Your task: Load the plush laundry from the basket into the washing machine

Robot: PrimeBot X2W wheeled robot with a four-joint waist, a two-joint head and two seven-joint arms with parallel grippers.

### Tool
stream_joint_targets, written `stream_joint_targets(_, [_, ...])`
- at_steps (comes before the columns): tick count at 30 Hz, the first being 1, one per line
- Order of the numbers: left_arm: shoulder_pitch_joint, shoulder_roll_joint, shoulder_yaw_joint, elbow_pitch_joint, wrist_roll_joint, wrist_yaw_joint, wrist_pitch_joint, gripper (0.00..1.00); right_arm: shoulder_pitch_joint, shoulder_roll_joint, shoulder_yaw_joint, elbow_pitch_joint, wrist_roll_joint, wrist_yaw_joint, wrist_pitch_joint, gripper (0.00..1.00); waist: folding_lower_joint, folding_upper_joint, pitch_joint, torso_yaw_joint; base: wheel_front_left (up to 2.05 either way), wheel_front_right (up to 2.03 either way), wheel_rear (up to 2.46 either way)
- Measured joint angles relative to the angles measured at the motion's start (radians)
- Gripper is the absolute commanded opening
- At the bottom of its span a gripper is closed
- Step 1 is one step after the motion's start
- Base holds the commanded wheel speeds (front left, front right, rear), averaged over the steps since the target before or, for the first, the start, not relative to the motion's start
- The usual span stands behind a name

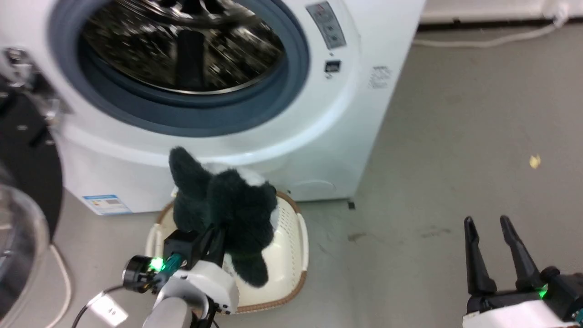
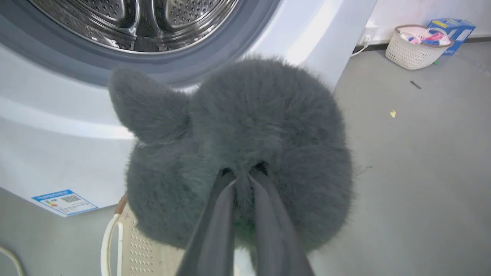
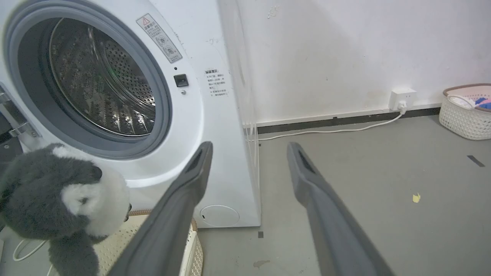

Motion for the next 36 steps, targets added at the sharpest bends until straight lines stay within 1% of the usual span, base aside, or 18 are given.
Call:
stream_joint_targets(1, [0.025,-0.001,0.010,-0.054,0.008,0.004,0.000,0.00,0.007,0.000,0.001,0.002,-0.001,0.000,0.000,1.00,-0.0001,0.0000,-0.012,0.010,0.00,0.00,0.00])
stream_joint_targets(2, [0.071,-0.002,0.036,-0.150,0.026,0.010,0.000,0.00,0.018,0.000,0.003,0.002,-0.001,0.000,0.000,1.00,-0.0001,-0.0001,-0.034,0.027,0.00,0.00,0.00])
stream_joint_targets(3, [0.071,-0.002,0.036,-0.150,0.026,0.010,0.000,0.00,0.018,0.000,0.003,0.002,-0.001,0.000,0.000,1.00,-0.0001,-0.0001,-0.034,0.027,0.00,0.00,0.00])
stream_joint_targets(8, [0.143,-0.018,0.104,-0.357,0.030,-0.001,0.000,0.00,0.020,0.000,0.015,0.000,-0.009,0.000,0.000,1.00,-0.0001,-0.0001,-0.050,0.048,0.00,0.00,0.00])
stream_joint_targets(9, [0.144,-0.022,0.121,-0.425,0.043,-0.010,0.000,0.00,0.020,0.000,0.020,-0.002,-0.009,0.000,0.000,1.00,0.0002,0.0000,-0.039,0.046,0.00,0.00,0.00])
stream_joint_targets(10, [0.144,-0.022,0.121,-0.425,0.043,-0.010,0.000,0.00,0.020,0.000,0.020,-0.002,-0.009,0.000,0.000,1.00,0.0002,0.0000,-0.039,0.046,0.00,0.00,0.00])
stream_joint_targets(11, [0.141,-0.025,0.128,-0.486,0.063,-0.017,0.000,0.00,0.018,0.000,0.028,-0.005,-0.008,0.000,0.000,1.00,0.0002,0.0000,-0.024,0.044,0.00,0.00,0.00])
stream_joint_targets(14, [0.125,-0.030,0.137,-0.539,0.078,-0.025,-0.001,0.00,0.011,0.000,0.036,-0.012,-0.008,0.000,0.000,1.00,0.0002,0.0000,-0.002,0.039,0.00,0.00,0.00])
stream_joint_targets(17, [0.070,-0.032,0.145,-0.573,0.092,-0.027,-0.001,0.00,-0.013,0.000,0.045,-0.030,-0.006,0.000,0.000,1.00,0.0003,0.0000,0.040,0.029,0.00,0.00,0.00])
stream_joint_targets(18, [0.022,-0.027,0.145,-0.566,0.100,-0.034,-0.001,0.00,-0.030,0.000,0.048,-0.038,0.001,0.000,0.000,1.00,0.0003,0.0000,0.071,0.021,0.00,0.00,0.00])
stream_joint_targets(19, [0.022,-0.027,0.145,-0.566,0.100,-0.034,-0.001,0.00,-0.030,0.000,0.048,-0.038,0.001,0.000,0.000,1.00,0.0003,0.0000,0.071,0.021,0.00,0.00,0.00])
stream_joint_targets(22, [-0.072,-0.002,0.156,-0.519,0.121,-0.034,-0.001,0.00,-0.054,0.000,0.055,-0.042,0.012,0.000,0.000,1.00,0.0004,0.0000,0.125,0.003,0.00,0.00,0.00])
stream_joint_targets(26, [-0.243,0.030,0.179,-0.414,0.121,-0.035,-0.001,0.00,-0.102,0.000,0.065,-0.051,0.040,0.000,0.000,1.00,0.0004,0.0000,0.209,-0.028,0.00,0.00,0.00])
stream_joint_targets(28, [-0.342,0.047,0.207,-0.345,0.091,-0.036,0.001,0.00,-0.128,0.000,0.081,-0.053,0.050,0.000,0.000,1.00,0.0005,0.0000,0.254,-0.046,0.00,0.00,0.00])
stream_joint_targets(33, [-0.590,0.147,0.235,-0.215,0.085,-0.037,0.043,0.00,-0.183,0.000,0.100,-0.054,0.088,0.000,0.000,1.00,0.0006,-0.0001,0.354,-0.107,0.00,0.00,0.00])
stream_joint_targets(34, [-0.700,0.184,0.235,-0.165,0.094,-0.040,0.062,0.00,-0.203,0.000,0.097,-0.057,0.109,0.000,0.000,1.00,0.0005,0.0000,0.394,-0.130,0.00,0.00,0.00])
stream_joint_targets(35, [-0.700,0.184,0.235,-0.165,0.094,-0.040,0.062,0.00,-0.203,0.000,0.097,-0.057,0.109,0.000,0.000,1.00,0.0005,0.0000,0.394,-0.130,0.00,0.00,0.00])
stream_joint_targets(36, [-0.755,0.198,0.238,-0.137,0.094,-0.040,0.070,0.00,-0.213,0.000,0.098,-0.057,0.118,0.000,0.000,1.00,0.0006,0.0000,0.415,-0.142,0.00,0.00,0.00])
